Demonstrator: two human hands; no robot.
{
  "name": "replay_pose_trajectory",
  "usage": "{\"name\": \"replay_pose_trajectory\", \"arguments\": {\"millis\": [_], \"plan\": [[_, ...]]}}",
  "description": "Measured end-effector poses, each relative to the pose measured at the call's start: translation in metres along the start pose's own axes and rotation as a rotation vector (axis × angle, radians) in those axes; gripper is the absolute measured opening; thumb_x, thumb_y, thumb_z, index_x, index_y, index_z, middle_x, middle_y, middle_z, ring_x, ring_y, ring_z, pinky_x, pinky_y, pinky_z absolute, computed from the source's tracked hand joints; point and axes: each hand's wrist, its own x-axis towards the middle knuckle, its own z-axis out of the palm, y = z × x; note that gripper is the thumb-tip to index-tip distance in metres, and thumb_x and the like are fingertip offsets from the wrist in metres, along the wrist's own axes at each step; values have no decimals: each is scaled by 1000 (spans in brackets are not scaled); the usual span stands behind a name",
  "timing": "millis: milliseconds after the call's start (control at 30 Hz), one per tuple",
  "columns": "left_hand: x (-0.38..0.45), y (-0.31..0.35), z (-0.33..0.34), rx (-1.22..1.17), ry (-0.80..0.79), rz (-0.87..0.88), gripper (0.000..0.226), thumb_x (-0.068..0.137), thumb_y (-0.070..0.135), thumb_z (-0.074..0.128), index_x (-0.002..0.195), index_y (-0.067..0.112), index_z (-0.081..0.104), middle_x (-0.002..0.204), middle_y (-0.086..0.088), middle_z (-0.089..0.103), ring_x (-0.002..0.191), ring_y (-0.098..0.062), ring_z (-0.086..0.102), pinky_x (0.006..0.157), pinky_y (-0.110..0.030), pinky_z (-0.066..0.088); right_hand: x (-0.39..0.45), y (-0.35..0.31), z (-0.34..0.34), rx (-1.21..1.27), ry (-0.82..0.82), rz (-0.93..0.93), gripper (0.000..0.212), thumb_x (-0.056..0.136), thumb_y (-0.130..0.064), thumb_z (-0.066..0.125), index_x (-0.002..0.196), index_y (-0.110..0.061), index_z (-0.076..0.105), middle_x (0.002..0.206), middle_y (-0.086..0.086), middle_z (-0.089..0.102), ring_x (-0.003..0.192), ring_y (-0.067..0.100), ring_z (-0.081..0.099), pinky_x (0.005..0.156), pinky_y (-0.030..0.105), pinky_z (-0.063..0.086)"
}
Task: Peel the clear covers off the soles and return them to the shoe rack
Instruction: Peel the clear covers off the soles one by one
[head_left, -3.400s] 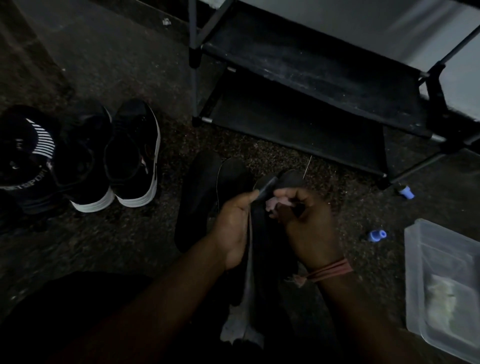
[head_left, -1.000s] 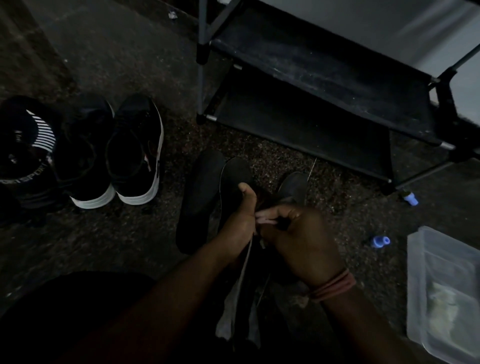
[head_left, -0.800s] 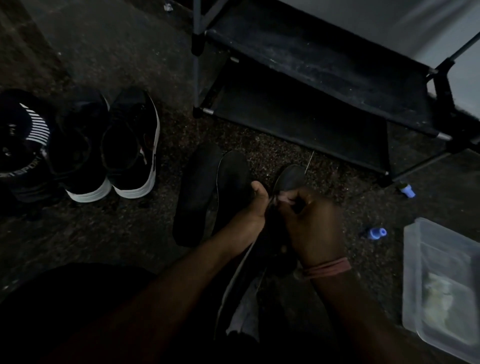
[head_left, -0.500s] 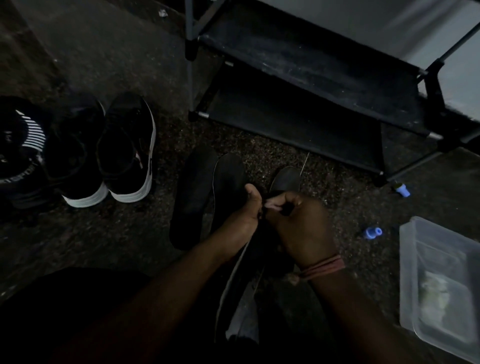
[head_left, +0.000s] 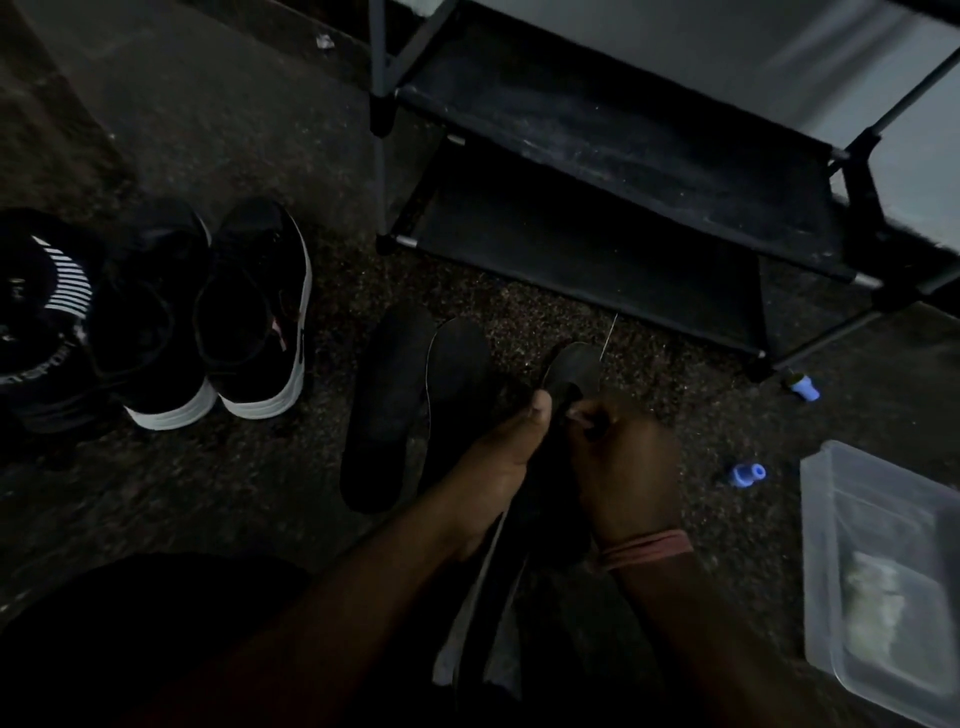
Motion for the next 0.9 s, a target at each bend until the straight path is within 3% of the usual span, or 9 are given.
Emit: {"name": "replay_pose_trajectory", "arguments": {"millis": [67, 200, 233, 333, 400, 467, 600, 767, 900], "plan": [[-1, 3, -2, -40, 20, 2, 62, 92, 69, 52, 133, 24, 66, 133, -5, 68, 125, -22, 64, 112, -46, 44, -4, -8, 0, -5, 0, -31, 9, 82, -9, 69, 78, -17, 70, 77, -2, 69, 69, 14, 65, 64, 33, 54], [4, 5, -11, -148, 23, 7, 76, 87, 77, 52, 131, 17, 68, 133, -20, 66, 126, -35, 62, 115, -56, 41, -7, -21, 1, 207, -243, 53, 11, 80, -9, 72, 79, -20, 73, 73, -14, 70, 71, -5, 65, 61, 6, 44], [4, 5, -10, -180, 30, 9, 77, 86, 76, 53, 134, 16, 66, 135, -21, 64, 128, -36, 60, 116, -57, 38, -6, -20, 2, 188, -234, 43, 11, 80, -9, 72, 79, -20, 72, 73, -14, 69, 71, -4, 65, 61, 8, 45], [5, -1, -5, -233, 7, 14, 66, 96, 65, 52, 141, 17, 60, 141, -16, 61, 133, -32, 57, 119, -54, 35, 1, -9, -1, 83, -69, 18, 12, 83, -9, 69, 75, -19, 68, 72, -6, 67, 67, 7, 64, 65, 33, 54], [3, -4, -1, -208, 15, 57, 58, 100, 57, 48, 141, 16, 60, 139, -12, 64, 132, -28, 59, 118, -51, 37, 4, -4, -4, 6, 46, -17, 11, 84, -7, 67, 77, -15, 68, 73, 0, 66, 66, 14, 62, 63, 39, 53], [2, -3, -2, -207, 23, 95, 57, 101, 55, 47, 140, 15, 60, 139, -12, 64, 131, -27, 59, 118, -50, 37, -2, -13, -4, 9, 33, -43, 10, 84, -8, 68, 84, -18, 70, 74, -5, 66, 66, 8, 62, 63, 36, 53], [2, 8, -11, -267, 99, 152, 60, 103, 56, 40, 137, 11, 61, 133, -19, 66, 126, -33, 63, 113, -49, 43, -15, -37, 2, 206, -204, 18, 12, 80, -11, 72, 79, -23, 69, 75, -14, 69, 72, -3, 65, 65, 17, 52], [1, 4, -5, -270, 61, 159, 52, 106, 48, 35, 132, 15, 65, 132, -11, 68, 125, -25, 64, 106, -44, 47, 1, -11, -7, 126, -30, 64, 10, 81, -13, 74, 78, -22, 70, 76, -9, 70, 71, 6, 67, 71, 36, 57], [-2, 19, -9, -292, 69, 163, 66, 100, 58, 39, 134, 8, 63, 128, -17, 70, 119, -29, 67, 101, -42, 53, -14, -30, -1, 258, -259, 27, 13, 80, -11, 72, 78, -23, 69, 74, -12, 70, 71, -1, 66, 70, 29, 57]]}}
